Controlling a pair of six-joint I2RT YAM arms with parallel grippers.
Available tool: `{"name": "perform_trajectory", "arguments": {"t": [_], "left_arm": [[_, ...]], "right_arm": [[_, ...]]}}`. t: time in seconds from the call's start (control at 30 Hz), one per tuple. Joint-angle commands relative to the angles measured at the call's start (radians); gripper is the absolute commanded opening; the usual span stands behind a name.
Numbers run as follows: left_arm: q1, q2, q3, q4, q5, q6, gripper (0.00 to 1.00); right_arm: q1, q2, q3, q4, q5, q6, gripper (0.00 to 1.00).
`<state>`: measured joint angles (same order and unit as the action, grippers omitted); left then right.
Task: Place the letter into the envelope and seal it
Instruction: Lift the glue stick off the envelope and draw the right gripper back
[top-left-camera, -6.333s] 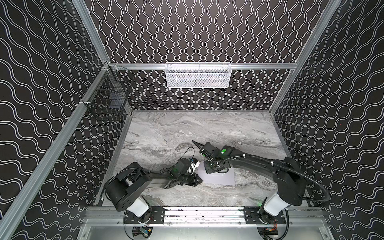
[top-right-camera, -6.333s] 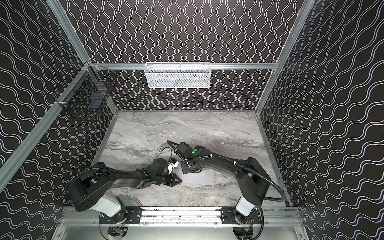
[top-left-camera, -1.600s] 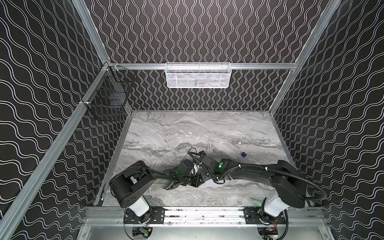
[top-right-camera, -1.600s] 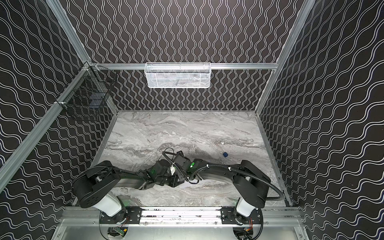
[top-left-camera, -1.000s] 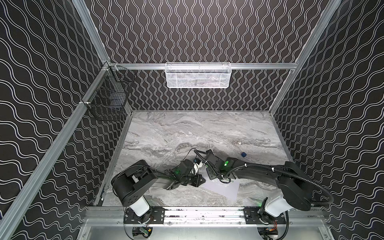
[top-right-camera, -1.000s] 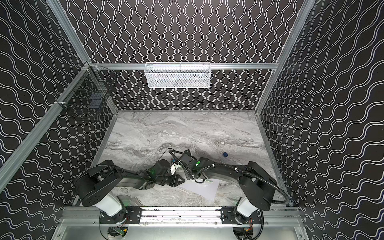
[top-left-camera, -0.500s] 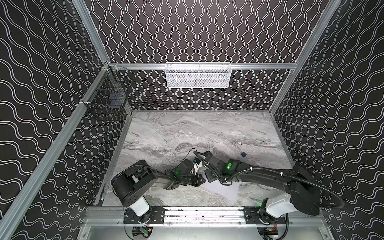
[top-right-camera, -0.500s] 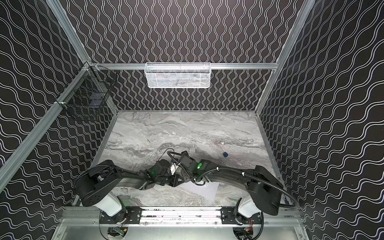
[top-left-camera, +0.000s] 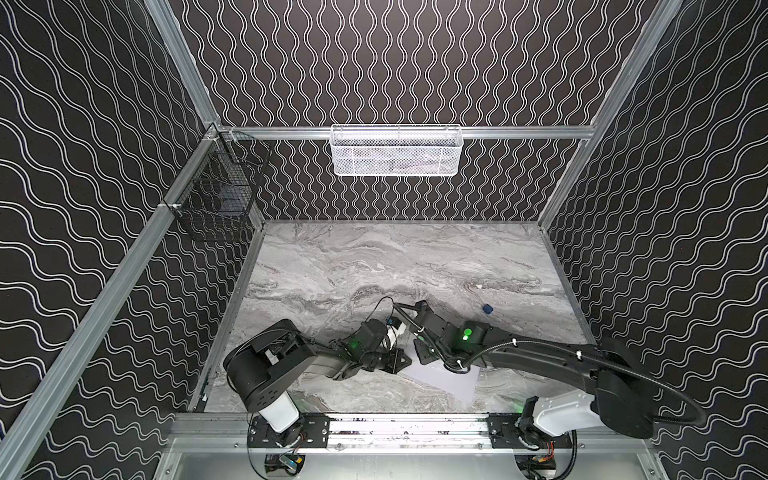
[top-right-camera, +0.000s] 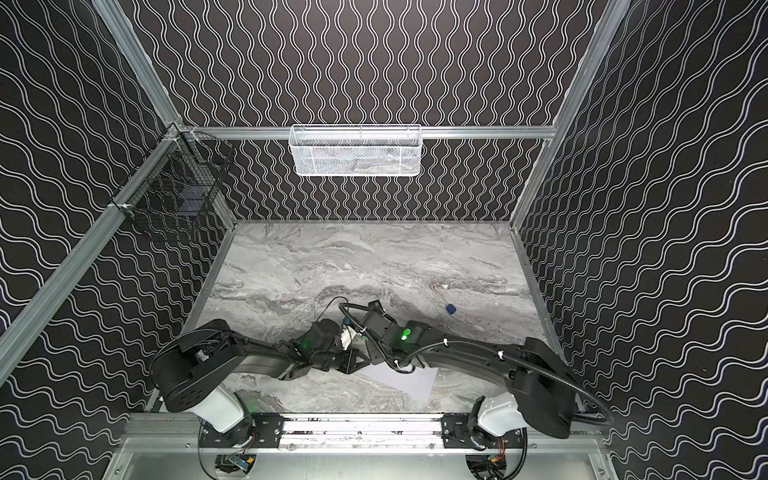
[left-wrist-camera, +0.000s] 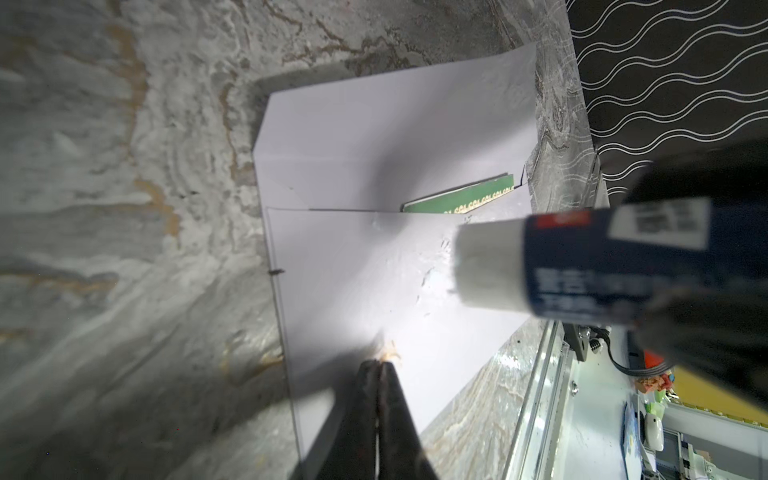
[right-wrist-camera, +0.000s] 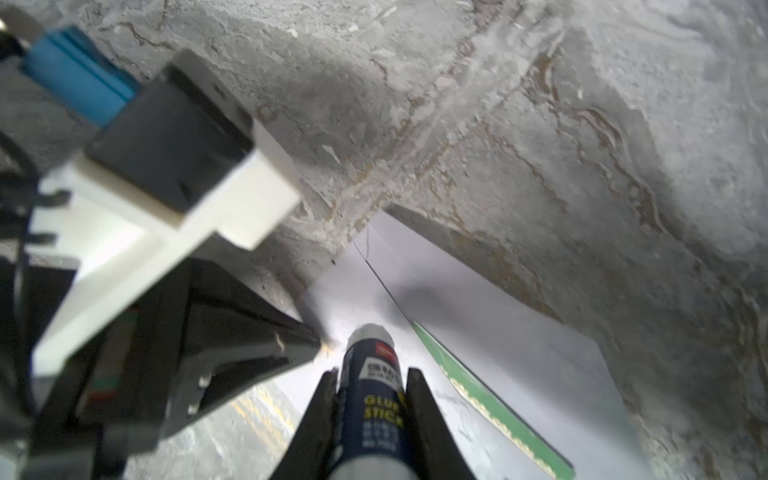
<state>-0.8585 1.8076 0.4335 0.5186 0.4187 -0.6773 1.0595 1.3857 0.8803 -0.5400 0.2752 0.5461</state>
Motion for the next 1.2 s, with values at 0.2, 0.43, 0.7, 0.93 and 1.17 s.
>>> {"name": "perform_trajectory", "arguments": {"t": [0.2,0.43,0.7,0.93,1.17], "left_arm": [[-0.001,0.022,-0.012,-0.38,-0.104,0.006,0.07],[-0.001,0.02,-0.012,-0.385,-0.103,0.006,0.07],[-0.001,0.035,-0.009,-0.377,-0.093,0.009,0.07],[-0.001,0.039,-0.01,-0.373,-0.09,0.007,0.07],[-0.001,0.034,-0.008,-0.381,-0.092,0.007,0.07]], "right_arm": [[0.041,-0.104,-0.121,-0.151,-0.008,0.17,0.0],[0.049,-0.236,-0.206,-0.265,0.024,0.317,0.0],[0.02,-0.329,-0.281,-0.323,0.08,0.469,0.0],[-0.038,-0.374,-0.289,-0.324,0.132,0.541,0.0],[-0.038,-0.316,-0.405,-0.223,0.055,0.601,0.0]]}}
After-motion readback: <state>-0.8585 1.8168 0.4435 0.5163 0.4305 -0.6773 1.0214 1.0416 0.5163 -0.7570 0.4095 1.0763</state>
